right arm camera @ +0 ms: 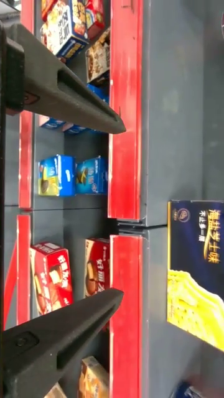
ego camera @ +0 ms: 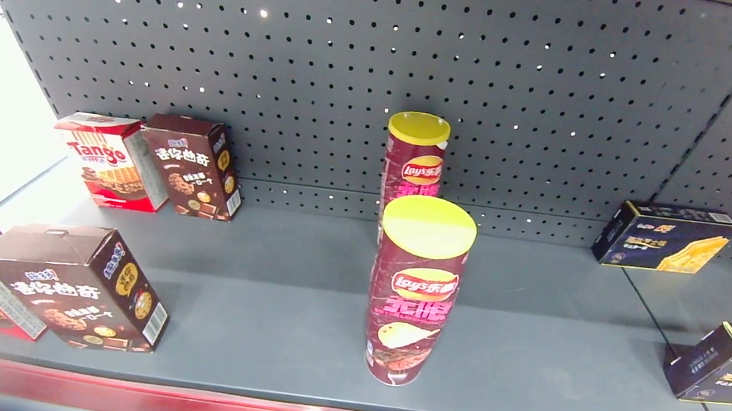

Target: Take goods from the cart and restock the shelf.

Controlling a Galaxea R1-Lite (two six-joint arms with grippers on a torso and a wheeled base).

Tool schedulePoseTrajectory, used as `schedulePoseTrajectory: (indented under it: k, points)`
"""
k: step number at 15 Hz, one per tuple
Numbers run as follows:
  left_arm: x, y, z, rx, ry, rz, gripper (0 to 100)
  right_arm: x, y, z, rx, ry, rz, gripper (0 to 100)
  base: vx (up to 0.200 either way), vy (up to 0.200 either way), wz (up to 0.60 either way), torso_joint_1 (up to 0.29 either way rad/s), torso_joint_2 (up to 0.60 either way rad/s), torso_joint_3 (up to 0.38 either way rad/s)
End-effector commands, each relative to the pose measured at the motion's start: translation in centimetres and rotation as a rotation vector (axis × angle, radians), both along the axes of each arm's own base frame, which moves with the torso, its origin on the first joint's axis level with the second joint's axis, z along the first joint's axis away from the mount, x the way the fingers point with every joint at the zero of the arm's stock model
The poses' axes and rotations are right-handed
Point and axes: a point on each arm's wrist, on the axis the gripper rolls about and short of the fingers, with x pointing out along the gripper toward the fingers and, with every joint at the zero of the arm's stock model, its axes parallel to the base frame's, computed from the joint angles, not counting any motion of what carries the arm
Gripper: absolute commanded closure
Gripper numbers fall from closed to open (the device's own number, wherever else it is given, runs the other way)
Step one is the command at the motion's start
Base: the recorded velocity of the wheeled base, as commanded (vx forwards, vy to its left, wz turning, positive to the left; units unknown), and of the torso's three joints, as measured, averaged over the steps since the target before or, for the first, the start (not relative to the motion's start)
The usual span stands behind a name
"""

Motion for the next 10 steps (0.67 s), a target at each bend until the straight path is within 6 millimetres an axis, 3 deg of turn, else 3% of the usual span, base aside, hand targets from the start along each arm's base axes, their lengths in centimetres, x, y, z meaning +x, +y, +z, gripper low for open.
schedulePoseTrajectory:
  k: [1, 10]
  points:
    - [0.01, 0.0, 0.0, 0.001, 0.002, 0.0, 0, 0.01, 0.0, 0.01, 0.0, 0.001, -0.001, 0, 0.0, 0.0, 0.0, 0.0, 0.0, 0.0]
    - [0.01, 0.0, 0.0, -0.002, 0.002, 0.003, 0, 0.01, 0.0, 0.02, -0.003, -0.001, 0.001, 0, 0.0, 0.0, 0.0, 0.0, 0.0, 0.0]
